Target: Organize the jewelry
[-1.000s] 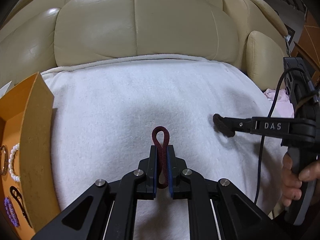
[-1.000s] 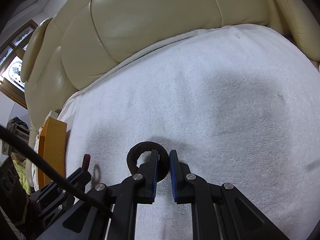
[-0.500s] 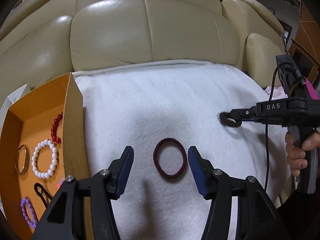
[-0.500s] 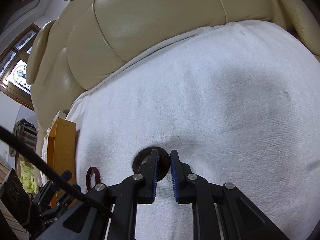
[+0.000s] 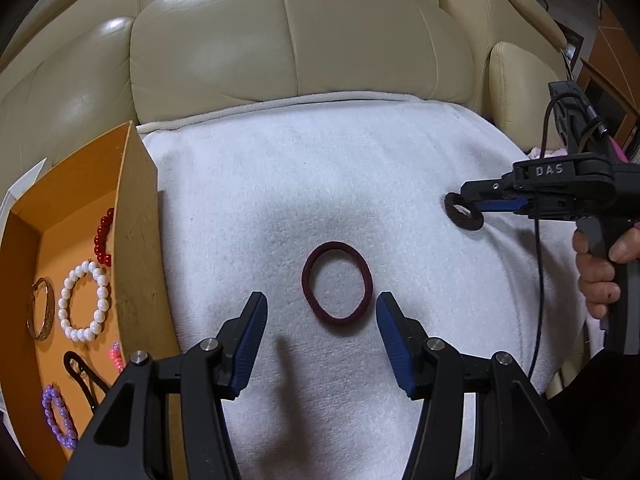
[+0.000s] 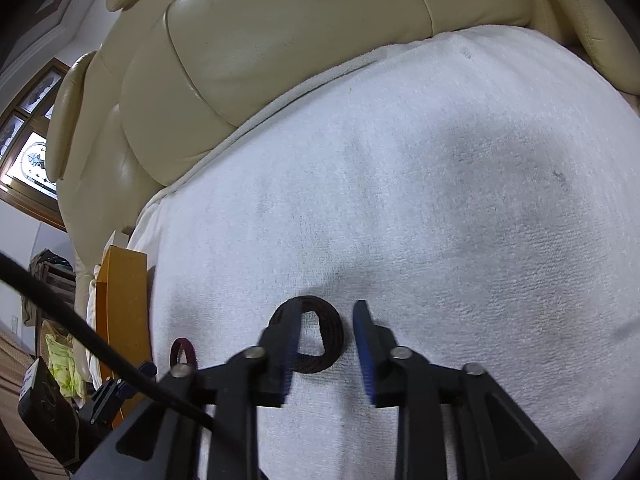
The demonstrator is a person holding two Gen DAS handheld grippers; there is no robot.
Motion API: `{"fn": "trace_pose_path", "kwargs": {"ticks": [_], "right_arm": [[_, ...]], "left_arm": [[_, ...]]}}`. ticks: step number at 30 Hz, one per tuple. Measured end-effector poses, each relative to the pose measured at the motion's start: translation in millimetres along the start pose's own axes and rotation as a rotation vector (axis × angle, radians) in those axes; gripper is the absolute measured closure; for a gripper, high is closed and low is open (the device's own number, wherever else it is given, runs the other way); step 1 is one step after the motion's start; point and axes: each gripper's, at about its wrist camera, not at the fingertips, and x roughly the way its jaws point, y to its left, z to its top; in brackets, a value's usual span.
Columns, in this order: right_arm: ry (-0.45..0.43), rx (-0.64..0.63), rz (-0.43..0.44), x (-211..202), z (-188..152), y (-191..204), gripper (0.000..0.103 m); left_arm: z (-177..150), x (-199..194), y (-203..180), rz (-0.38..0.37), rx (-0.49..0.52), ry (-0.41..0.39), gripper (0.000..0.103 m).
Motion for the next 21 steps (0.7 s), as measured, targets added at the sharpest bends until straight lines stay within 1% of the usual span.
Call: {"fn": "trace_pose_path", "kwargs": {"ticks": [7, 9, 11, 12, 13, 14, 15, 17, 19, 21], "right_arm": [[-0.010, -0.047, -0.059, 10, -4, 6, 0.072], [-0.016, -0.081, -0.072, 11, -6, 10, 0.072], [-0.026, -0.112, -0.086, 11, -8, 14, 0.075], [-0.029, -0.130, -0.097, 12, -9, 17, 0.079], [-0.031, -0.144, -0.104, 12, -10, 18, 0.085], [-0.030, -0.155, -0.108, 13, -10, 20, 0.087], [-0.031, -0.165, -0.111, 13, -11, 21, 0.088], [-0.036, -0.179, -0.115, 14, -12, 24, 0.090], [-0.038, -0.177, -0.108, 13, -12, 25, 0.090], [-0.039, -0.173, -0.103, 13, -12, 24, 0.090]], "left_arm": [[3, 0, 8, -0.011, -0.042, -0.006, 0.046], [4, 3, 6, -0.001, -0.039, 0.001, 0.055], [4, 8, 4, 0.006, -0.039, 0.013, 0.058], [5, 10, 4, 0.009, -0.039, 0.020, 0.060], [5, 13, 3, 0.013, -0.037, 0.025, 0.062], [5, 15, 2, 0.015, -0.036, 0.032, 0.066], [5, 18, 2, 0.015, -0.039, 0.039, 0.071], [6, 24, 2, 0.023, -0.046, 0.051, 0.075], [7, 25, 2, 0.024, -0.049, 0.046, 0.076], [7, 26, 1, 0.021, -0.056, 0.046, 0.082]]}}
